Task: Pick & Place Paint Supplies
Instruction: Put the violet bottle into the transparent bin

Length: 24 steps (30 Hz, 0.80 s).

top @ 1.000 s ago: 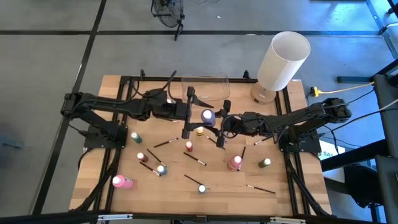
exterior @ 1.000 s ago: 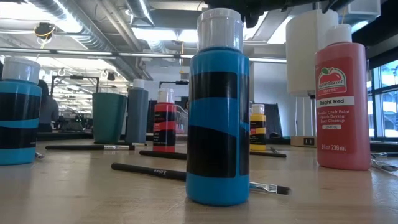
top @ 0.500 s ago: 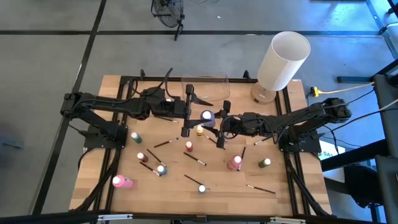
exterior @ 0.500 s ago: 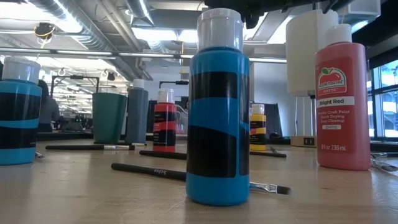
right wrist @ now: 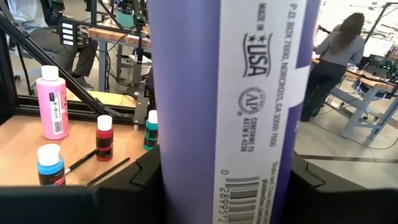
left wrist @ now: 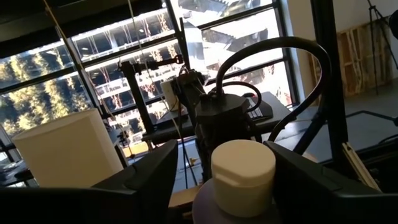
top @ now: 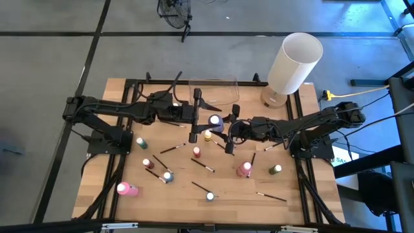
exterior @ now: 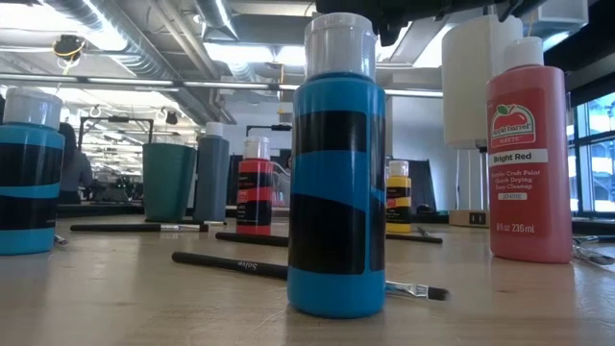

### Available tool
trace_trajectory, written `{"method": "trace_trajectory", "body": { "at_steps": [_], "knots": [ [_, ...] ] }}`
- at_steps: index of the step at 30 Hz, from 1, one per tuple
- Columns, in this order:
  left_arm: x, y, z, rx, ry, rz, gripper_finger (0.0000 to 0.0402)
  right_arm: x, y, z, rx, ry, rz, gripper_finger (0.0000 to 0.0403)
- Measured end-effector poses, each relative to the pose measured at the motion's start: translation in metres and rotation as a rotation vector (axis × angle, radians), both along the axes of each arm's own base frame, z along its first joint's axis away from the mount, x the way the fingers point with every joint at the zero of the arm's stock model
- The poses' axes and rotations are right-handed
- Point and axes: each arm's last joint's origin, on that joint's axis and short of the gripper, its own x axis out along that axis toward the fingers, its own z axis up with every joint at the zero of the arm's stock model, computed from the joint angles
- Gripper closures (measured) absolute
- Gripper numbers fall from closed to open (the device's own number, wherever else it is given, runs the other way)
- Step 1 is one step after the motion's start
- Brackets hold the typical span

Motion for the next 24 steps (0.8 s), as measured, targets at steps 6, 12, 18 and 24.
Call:
{"method": "trace_trajectory", "body": {
  "at_steps": [6,12,18,24],
  "knots": [
    [-0.0001,0.0000,-0.0012,0.001,0.017,0.001,0.0189,0.0000,-0.0001,-0.0005,-0.001,0.004,-0.001,0.0205],
    [0.0000,-0.0001,-0.0014,-0.012,0.020,-0.001,0.0220,0.0000,-0.0001,-0.0002,0.000,0.001,-0.001,0.0205],
    [0.0000,-0.0001,-0.0020,-0.022,0.025,-0.003,0.0271,0.0000,-0.0004,-0.0005,0.000,0.004,-0.005,0.0205],
    [0.0003,-0.0003,-0.0030,-0.024,0.032,-0.004,0.0285,-0.0002,-0.0003,-0.0020,-0.003,0.019,-0.005,0.0199]
  ]
}}
